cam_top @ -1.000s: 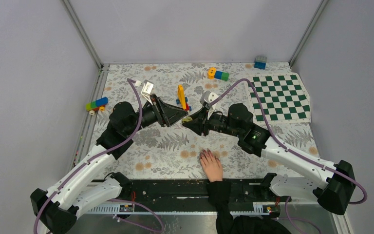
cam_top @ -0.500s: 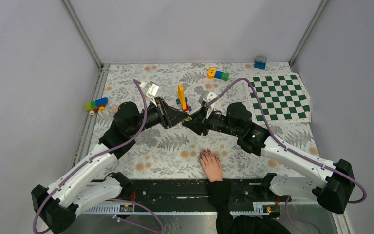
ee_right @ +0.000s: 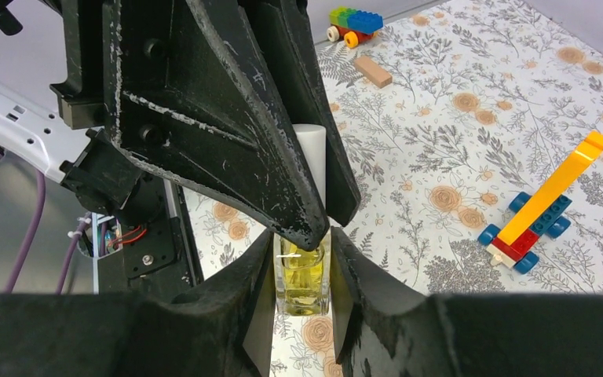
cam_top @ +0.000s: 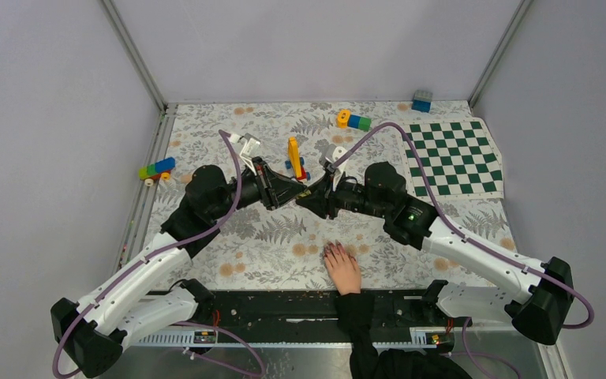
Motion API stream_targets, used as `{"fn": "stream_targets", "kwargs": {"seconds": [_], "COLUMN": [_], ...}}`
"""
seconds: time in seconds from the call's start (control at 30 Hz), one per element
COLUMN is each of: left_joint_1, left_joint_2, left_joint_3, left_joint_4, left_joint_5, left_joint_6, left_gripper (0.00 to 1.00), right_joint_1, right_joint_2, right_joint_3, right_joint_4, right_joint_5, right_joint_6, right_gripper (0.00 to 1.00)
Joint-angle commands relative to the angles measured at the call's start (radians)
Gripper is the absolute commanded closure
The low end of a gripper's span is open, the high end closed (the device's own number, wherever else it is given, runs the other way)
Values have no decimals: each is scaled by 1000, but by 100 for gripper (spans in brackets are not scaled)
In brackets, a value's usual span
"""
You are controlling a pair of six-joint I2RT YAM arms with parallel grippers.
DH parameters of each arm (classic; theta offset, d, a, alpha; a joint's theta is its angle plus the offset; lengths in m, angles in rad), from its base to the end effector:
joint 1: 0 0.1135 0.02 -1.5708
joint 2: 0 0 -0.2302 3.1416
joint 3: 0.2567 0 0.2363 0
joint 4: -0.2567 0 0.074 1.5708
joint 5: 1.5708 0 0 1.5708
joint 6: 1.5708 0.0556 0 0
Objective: Paint the nails
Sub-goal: Screw the nail polish bottle.
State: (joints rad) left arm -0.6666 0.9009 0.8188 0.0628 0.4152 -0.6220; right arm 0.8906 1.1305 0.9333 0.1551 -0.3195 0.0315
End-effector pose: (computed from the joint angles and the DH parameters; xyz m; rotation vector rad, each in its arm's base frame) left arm 0.1705 -0.1627 0.3326 0.3936 1.7116 -1.3030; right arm 0.1653 0.2321 0.3305 -0.9351 1.4186 0.9585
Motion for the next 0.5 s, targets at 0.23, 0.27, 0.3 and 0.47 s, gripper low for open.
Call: {"fn": "stream_targets", "kwargs": {"seconds": [0.23, 0.27, 0.3, 0.47], "left_joint_1": [-17, -16, -16, -16], "left_joint_2": [23, 27, 27, 27], "left_joint_3": [30, 29, 27, 14], "left_joint_4": [73, 82, 87, 155], "left_joint_5": [203, 224, 242, 348], "left_joint_6": [53, 54, 54, 46], "left_gripper": [100, 100, 100, 100], "right_joint_1": [-32, -47, -61, -109], "right_joint_2": [-2, -5, -8, -13], "right_joint_3": [99, 96, 91, 82], "right_joint_4": [-10, 12, 31, 119], "right_joint_5": [-232, -268, -301, -491], "right_joint_6": [71, 100, 122, 207], "right_gripper": [100, 100, 100, 100]}}
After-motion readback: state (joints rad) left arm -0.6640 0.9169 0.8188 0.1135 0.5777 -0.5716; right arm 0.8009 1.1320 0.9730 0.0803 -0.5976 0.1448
